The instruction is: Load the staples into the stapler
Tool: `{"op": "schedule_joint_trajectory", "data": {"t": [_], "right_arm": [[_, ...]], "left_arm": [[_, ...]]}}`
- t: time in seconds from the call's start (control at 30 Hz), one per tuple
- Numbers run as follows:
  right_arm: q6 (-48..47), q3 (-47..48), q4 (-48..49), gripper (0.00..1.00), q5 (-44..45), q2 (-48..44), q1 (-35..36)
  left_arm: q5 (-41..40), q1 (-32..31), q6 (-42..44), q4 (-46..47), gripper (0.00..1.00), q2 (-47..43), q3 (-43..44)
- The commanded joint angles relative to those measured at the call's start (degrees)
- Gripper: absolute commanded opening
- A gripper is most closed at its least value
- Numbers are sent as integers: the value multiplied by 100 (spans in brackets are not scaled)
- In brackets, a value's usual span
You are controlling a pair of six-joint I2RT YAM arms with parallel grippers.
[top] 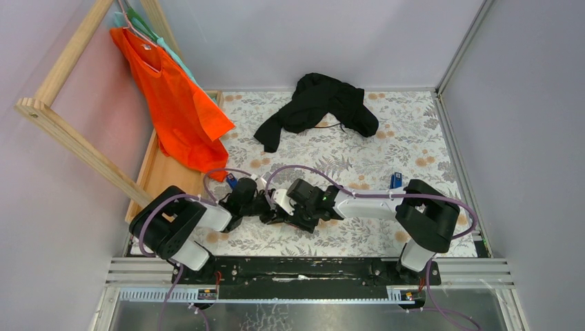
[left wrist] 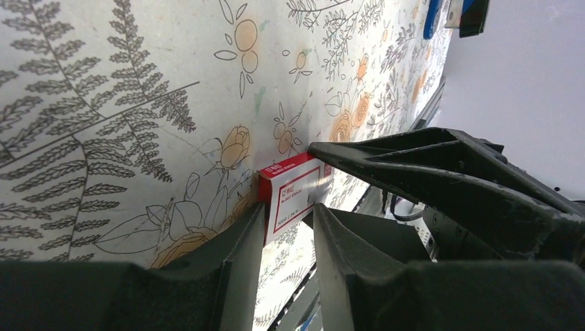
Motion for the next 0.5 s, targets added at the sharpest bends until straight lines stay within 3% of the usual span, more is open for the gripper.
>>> {"op": "schedule_joint_trajectory", "data": {"t": [0.0,0.47], "right_arm": [[-207,-121,11,49,209,273,69],[-457,-468,680,48,14,-332,70]], "left_arm": [[399,32,-240,850,38,130,-155],[1028,109,-1428,3547,38,1082,-645]]}}
